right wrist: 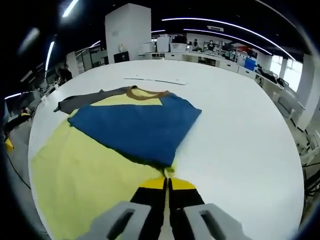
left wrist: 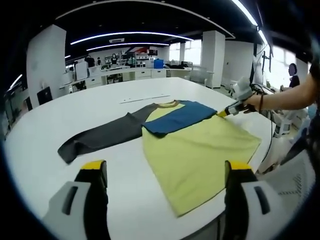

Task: Fold the garment on the visible template until the final outline fits inside the template.

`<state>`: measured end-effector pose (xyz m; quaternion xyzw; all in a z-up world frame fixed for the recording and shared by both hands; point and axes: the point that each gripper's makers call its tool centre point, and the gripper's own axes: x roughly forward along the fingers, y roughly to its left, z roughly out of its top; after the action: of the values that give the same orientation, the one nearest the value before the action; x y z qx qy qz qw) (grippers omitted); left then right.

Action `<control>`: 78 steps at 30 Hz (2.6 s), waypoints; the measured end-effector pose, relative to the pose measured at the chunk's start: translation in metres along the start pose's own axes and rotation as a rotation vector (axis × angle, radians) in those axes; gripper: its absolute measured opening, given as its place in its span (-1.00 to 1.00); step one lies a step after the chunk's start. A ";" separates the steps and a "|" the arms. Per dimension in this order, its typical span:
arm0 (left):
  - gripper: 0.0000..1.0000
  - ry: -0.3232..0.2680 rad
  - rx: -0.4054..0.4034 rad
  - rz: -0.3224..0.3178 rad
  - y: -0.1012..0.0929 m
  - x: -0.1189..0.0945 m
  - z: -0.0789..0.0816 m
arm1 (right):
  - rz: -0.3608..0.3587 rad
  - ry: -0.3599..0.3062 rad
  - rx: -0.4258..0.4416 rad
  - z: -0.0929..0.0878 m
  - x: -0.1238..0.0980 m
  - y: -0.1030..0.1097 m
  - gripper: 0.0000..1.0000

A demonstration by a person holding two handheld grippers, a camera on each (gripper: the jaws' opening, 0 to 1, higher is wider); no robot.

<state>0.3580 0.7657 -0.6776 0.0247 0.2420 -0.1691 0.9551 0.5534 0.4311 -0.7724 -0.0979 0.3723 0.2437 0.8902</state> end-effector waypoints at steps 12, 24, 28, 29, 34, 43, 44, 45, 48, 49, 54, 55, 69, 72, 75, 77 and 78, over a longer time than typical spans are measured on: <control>0.91 0.003 -0.001 -0.003 0.000 -0.001 -0.001 | 0.003 -0.022 0.011 0.008 -0.002 0.004 -0.91; 0.90 -0.001 -0.007 0.013 0.004 -0.002 -0.001 | -0.030 -0.054 0.085 0.018 0.012 0.001 -0.90; 0.89 -0.003 -0.009 0.017 0.007 -0.003 -0.001 | -0.050 -0.042 0.097 0.012 0.014 -0.001 -0.98; 0.89 -0.003 -0.011 0.020 0.008 -0.004 -0.001 | -0.049 -0.047 0.111 0.012 0.014 -0.001 -0.98; 0.88 0.003 -0.018 0.028 0.013 -0.002 -0.004 | -0.060 -0.052 0.148 0.013 0.012 -0.006 -1.00; 0.89 0.005 -0.020 0.056 0.030 -0.007 -0.007 | -0.052 -0.051 0.115 0.012 0.011 -0.014 -1.00; 0.89 0.006 -0.021 0.059 0.032 -0.007 -0.007 | -0.052 -0.049 0.114 0.011 0.010 -0.014 -1.00; 0.89 0.007 -0.020 0.063 0.035 -0.008 -0.008 | -0.052 -0.048 0.107 0.011 0.010 -0.015 -1.00; 0.89 0.008 -0.019 0.068 0.035 -0.009 -0.007 | -0.044 -0.047 0.106 0.011 0.010 -0.018 -1.00; 0.89 0.009 -0.018 0.070 0.035 -0.009 -0.006 | -0.044 -0.045 0.101 0.011 0.010 -0.020 -1.00; 0.89 0.009 -0.015 0.077 0.035 -0.010 -0.004 | -0.043 -0.044 0.088 0.009 0.008 -0.028 -1.00; 0.89 0.009 -0.016 0.078 0.035 -0.010 -0.003 | -0.042 -0.043 0.086 0.008 0.008 -0.028 -1.00; 0.91 0.016 -0.024 0.080 0.042 -0.009 0.004 | -0.024 -0.035 0.071 0.003 0.002 -0.037 -0.98; 0.92 0.006 -0.020 0.084 0.046 -0.009 0.011 | -0.032 -0.036 0.072 0.003 -0.004 -0.034 -0.83; 0.92 -0.006 -0.021 0.092 0.050 -0.009 0.016 | -0.037 -0.056 0.089 0.008 -0.010 -0.031 -0.49; 0.92 -0.005 -0.024 0.102 0.054 -0.009 0.017 | -0.010 -0.081 0.103 0.014 -0.015 -0.024 -0.28; 0.92 -0.006 -0.025 0.105 0.055 -0.010 0.018 | -0.003 -0.089 0.101 0.016 -0.017 -0.021 -0.15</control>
<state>0.3764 0.8181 -0.6594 0.0251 0.2394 -0.1159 0.9636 0.5636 0.4124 -0.7492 -0.0425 0.3440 0.2276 0.9100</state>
